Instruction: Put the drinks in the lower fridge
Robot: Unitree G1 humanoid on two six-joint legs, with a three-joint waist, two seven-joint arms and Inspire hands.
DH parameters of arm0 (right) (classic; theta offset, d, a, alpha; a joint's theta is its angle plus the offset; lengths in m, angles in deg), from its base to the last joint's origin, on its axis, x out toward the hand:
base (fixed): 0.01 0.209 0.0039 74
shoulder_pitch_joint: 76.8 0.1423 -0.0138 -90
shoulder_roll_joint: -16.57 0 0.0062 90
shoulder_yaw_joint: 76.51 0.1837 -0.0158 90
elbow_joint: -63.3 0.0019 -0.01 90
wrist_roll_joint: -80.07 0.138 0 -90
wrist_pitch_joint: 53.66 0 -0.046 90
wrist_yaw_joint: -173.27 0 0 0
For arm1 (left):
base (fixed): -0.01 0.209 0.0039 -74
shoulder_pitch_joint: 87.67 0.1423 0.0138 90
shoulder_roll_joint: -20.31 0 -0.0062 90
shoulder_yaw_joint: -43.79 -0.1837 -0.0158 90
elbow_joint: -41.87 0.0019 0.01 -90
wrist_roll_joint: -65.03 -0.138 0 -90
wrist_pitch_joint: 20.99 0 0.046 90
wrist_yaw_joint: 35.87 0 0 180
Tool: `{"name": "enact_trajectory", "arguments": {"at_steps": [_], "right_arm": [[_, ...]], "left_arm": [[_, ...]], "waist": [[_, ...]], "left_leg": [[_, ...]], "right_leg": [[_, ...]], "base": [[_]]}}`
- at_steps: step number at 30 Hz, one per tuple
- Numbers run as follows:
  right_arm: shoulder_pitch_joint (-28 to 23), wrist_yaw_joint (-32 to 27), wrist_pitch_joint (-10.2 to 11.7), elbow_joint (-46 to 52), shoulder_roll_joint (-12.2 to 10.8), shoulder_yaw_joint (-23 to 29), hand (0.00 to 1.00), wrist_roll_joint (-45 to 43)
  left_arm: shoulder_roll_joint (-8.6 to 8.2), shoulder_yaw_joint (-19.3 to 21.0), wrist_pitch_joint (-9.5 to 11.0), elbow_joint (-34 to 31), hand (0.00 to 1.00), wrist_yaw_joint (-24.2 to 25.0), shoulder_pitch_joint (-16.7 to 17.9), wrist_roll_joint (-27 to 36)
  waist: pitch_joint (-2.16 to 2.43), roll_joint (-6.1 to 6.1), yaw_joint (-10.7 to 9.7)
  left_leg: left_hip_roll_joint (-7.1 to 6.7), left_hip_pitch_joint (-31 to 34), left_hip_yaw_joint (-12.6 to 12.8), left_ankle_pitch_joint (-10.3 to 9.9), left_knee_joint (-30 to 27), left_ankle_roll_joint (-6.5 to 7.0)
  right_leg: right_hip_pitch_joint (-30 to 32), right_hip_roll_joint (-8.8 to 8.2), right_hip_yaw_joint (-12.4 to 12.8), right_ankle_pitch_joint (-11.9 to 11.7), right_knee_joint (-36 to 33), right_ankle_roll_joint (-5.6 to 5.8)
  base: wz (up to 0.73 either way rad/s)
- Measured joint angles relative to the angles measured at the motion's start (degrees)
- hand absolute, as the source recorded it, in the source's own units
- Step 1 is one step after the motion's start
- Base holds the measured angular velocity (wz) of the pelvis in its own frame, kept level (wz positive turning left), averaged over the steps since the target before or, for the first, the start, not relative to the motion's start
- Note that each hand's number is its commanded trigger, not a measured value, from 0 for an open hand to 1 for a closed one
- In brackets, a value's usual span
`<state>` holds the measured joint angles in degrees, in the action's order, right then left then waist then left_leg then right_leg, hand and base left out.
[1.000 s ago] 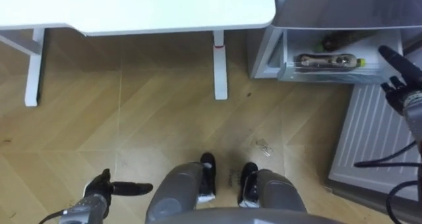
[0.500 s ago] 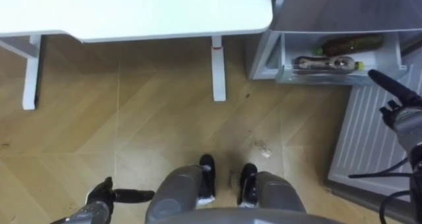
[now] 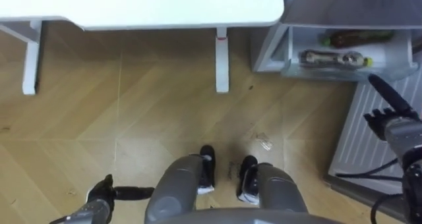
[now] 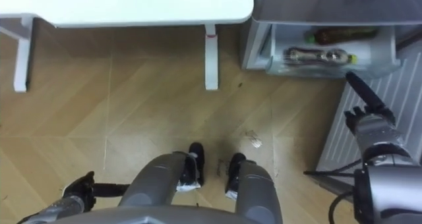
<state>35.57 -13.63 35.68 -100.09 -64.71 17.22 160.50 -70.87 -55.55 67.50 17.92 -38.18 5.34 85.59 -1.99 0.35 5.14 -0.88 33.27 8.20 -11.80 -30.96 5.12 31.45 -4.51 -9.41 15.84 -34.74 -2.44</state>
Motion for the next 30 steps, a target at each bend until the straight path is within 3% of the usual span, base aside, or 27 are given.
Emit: {"name": "enact_trajectory", "arguments": {"at_steps": [6, 10, 13, 17, 19, 21, 26, 30], "right_arm": [[1.27, 2.09, 0.43, 0.32, -0.14, 0.05, 0.0, 6.66], [3.52, 3.05, 0.9, 1.05, 0.43, 0.01, 0.0, 9.37], [4.62, 5.24, 1.11, 3.71, 1.7, 0.01, 0.0, 9.34], [8.02, 7.29, 1.57, 5.3, 2.74, -0.02, 0.0, 9.3], [9.45, 7.74, 1.88, 5.33, 2.83, -0.03, 0.0, 9.25], [11.38, 8.3, 1.89, 5.83, 3.5, -0.1, 0.0, 9.23], [12.66, 9.16, 2.02, 7.11, 5.22, -0.51, 0.0, 9.39], [13.65, 8.59, 2.02, 9.14, 5.27, -0.69, 0.0, 9.14]], "left_arm": [[0.14, -0.13, 0.08, 0.06, 0.0, -1.23, -0.09, -0.21], [0.33, -0.39, -0.06, -0.45, 0.0, -2.09, -0.09, -0.35], [0.56, -0.38, -0.5, -2.34, 0.0, -2.08, -0.1, -1.44], [1.48, -0.39, -0.8, -4.29, 0.0, -2.11, -0.21, -1.55], [1.75, -0.41, -0.7, -4.57, 0.0, -2.12, -0.25, -2.6], [1.74, -0.51, -0.66, -4.76, 0.0, -2.07, -0.31, -2.79], [2.25, -2.38, -0.74, -4.67, 0.0, -2.11, -0.31, -2.68], [2.33, -2.4, -0.55, -5.67, 0.0, -2.15, -0.36, -2.72]], "waist": [[-0.02, -0.03, 0.25], [-0.01, -0.2, 1.03], [-0.03, -0.31, 1.3], [0.0, -0.45, 1.39], [0.0, -0.46, 1.52], [-0.01, -0.46, 1.49], [-0.14, -0.21, 1.23], [-0.15, -0.19, 0.68]], "left_leg": [[0.27, 7.23, 0.34, -2.01, -7.26, 0.13], [1.16, 14.21, 0.84, -4.02, -14.23, 0.08], [0.98, 19.85, 0.99, -4.78, -18.64, 0.23], [0.87, 27.04, 0.41, -5.22, -23.37, -0.08], [0.86, 29.2, -0.05, -5.35, -25.07, -0.26], [0.17, 31.47, -0.4, -5.43, -26.5, -0.41], [0.0, 36.25, -0.57, -5.65, -30.39, -0.39], [0.11, 38.8, -0.47, -5.53, -31.73, -0.53]], "right_leg": [[7.63, -0.51, 0.61, 2.56, -8.04, -0.43], [14.73, -0.58, 1.48, 4.39, -14.77, -0.94], [20.66, -1.73, 1.43, 6.11, -20.22, -1.37], [27.5, -3.51, 0.21, 7.31, -25.56, -2.71], [29.34, -3.61, -0.04, 7.72, -27.26, -3.04], [31.64, -4.14, 0.0, 8.36, -29.31, -3.15], [36.24, -5.39, -0.3, 10.11, -33.87, -3.33], [38.79, -5.8, -0.36, 9.85, -35.2, -3.56]], "base": [[0.0], [-0.07], [0.12], [0.16], [0.16], [0.2], [0.12], [-0.02]]}}
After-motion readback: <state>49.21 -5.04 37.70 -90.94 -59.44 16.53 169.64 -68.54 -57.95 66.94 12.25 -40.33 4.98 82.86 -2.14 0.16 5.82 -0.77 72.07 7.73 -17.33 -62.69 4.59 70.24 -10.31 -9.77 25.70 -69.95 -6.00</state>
